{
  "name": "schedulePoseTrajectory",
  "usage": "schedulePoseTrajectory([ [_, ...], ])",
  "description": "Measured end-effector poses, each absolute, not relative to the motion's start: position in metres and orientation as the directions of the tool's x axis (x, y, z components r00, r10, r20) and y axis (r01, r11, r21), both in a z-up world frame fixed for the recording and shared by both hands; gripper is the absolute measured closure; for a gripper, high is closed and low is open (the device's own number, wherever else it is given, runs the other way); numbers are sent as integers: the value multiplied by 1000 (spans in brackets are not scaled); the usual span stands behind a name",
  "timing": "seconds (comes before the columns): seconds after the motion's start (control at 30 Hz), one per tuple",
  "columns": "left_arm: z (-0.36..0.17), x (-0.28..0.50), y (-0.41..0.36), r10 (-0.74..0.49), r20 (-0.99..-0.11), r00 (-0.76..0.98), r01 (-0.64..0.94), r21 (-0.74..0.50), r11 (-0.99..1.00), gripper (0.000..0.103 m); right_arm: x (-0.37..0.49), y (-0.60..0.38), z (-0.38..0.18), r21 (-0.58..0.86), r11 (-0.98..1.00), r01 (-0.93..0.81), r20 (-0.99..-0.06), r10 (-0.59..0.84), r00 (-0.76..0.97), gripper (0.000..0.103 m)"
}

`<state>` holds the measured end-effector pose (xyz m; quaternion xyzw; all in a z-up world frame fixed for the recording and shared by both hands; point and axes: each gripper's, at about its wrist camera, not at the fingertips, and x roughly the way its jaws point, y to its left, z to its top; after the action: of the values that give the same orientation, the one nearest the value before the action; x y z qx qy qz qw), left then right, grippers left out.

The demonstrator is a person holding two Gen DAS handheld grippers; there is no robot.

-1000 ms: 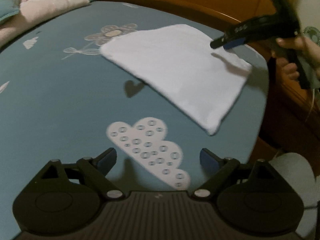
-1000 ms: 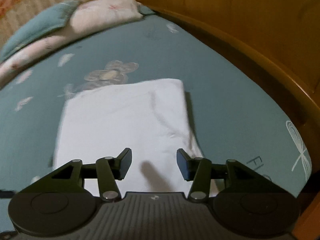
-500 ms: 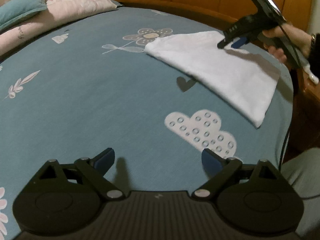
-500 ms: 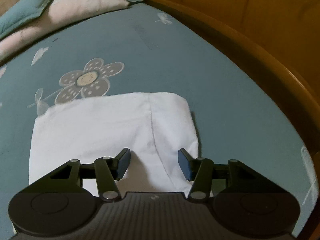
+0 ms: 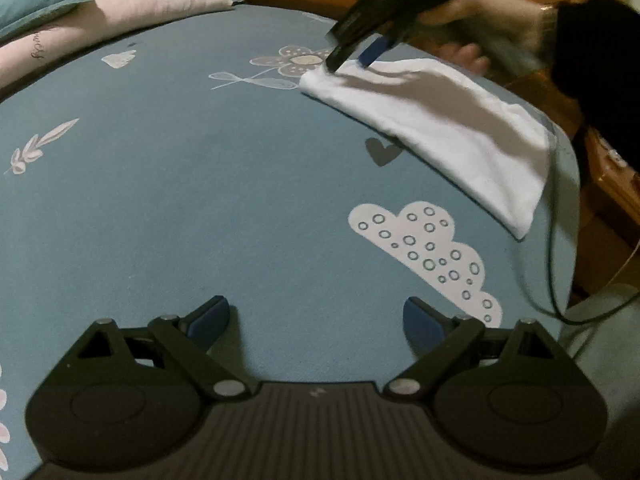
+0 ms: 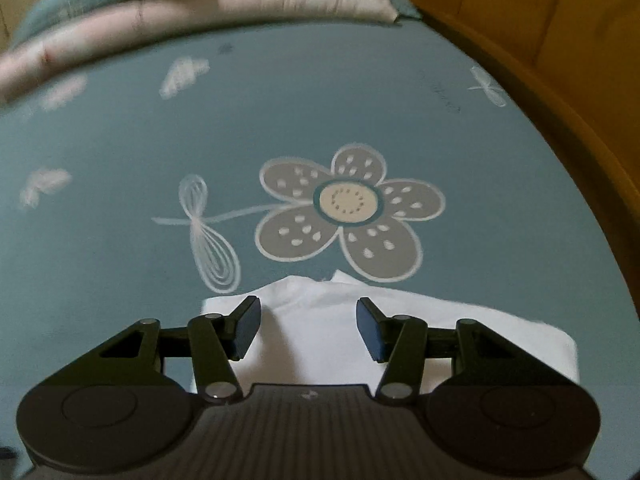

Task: Fold clothes

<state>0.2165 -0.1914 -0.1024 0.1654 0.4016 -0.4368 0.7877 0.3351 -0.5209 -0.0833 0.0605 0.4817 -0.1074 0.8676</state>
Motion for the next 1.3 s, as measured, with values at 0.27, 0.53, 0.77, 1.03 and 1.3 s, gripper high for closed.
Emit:
schedulePoseTrajectory([
  [0.27, -99, 222, -183, -552, -769, 323, 800, -90, 594, 9, 312, -512, -67, 70, 968, 241, -825, -79, 559, 42],
  [0.53, -89, 210, -186, -573, -750, 331, 820, -73, 568, 8, 285, -488, -87, 31, 974, 222, -856, -89, 509, 39],
  [0.77, -88, 209, -184, -593, -742, 312, 823, -101, 559, 8, 269, -494, -70, 43, 960, 278, -851, -110, 513, 38],
  [1.03, -89, 211, -183, -588, -743, 321, 814, -102, 572, 8, 261, -498, -71, 57, 938, 343, -858, -130, 497, 34],
  [1.3, -87, 203, -185, -625, -731, 275, 842, -131, 523, 8, 201, -528, -58, 67, 893, 446, -854, -180, 487, 33],
])
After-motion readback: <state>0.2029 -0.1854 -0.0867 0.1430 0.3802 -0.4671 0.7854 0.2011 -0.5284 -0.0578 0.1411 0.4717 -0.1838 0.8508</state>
